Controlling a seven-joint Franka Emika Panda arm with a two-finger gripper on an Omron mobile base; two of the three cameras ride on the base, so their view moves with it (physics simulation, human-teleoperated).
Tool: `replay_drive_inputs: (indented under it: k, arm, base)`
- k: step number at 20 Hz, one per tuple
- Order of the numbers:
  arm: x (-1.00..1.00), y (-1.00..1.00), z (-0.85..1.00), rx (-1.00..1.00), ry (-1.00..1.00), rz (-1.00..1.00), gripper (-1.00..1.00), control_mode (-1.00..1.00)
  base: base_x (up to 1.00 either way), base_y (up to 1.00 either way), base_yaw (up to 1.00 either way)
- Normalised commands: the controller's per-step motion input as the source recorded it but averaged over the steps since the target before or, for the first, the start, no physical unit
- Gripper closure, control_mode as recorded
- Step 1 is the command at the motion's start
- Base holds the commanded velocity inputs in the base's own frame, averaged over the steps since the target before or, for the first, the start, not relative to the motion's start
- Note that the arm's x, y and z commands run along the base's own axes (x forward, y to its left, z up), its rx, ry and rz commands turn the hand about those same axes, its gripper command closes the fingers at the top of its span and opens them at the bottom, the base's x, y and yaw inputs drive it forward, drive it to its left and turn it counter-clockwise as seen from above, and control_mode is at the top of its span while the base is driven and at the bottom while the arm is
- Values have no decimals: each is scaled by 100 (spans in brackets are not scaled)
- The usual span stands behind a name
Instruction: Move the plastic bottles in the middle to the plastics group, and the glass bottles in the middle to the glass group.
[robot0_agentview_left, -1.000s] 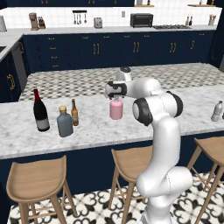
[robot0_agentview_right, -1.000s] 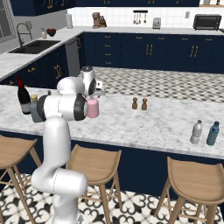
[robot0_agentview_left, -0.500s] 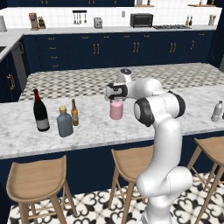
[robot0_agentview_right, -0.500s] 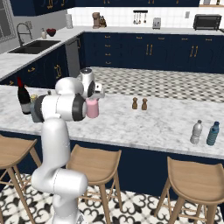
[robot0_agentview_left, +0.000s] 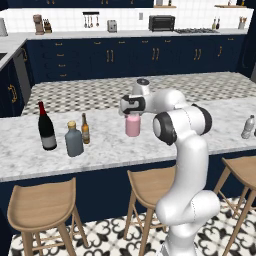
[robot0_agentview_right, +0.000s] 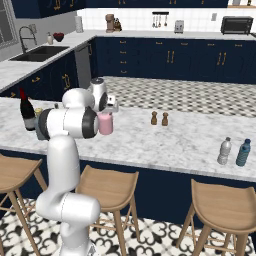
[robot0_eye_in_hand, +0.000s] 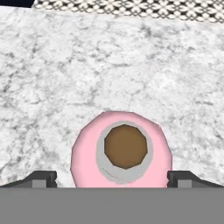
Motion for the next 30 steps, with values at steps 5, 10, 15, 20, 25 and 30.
replay_drive_inputs:
  k: [5,10,15,20,25,30]
  arm:
    - [8,12,0,0,0,0,-100,-100]
    - [6,-11,0,0,0,3,-100,-100]
    - [0,-33,1,0,0,0,-100,-100]
    - [0,-4,3,0,0,0,-100,-100]
    - [0,7,0,0,0,0,-100,-100]
    - [6,5,0,0,0,0,-100,-100]
  base:
    - [0,0,0]
    - [0,0,0]
    - [0,0,0]
    - [0,0,0]
    - [0,0,0]
    - [0,0,0]
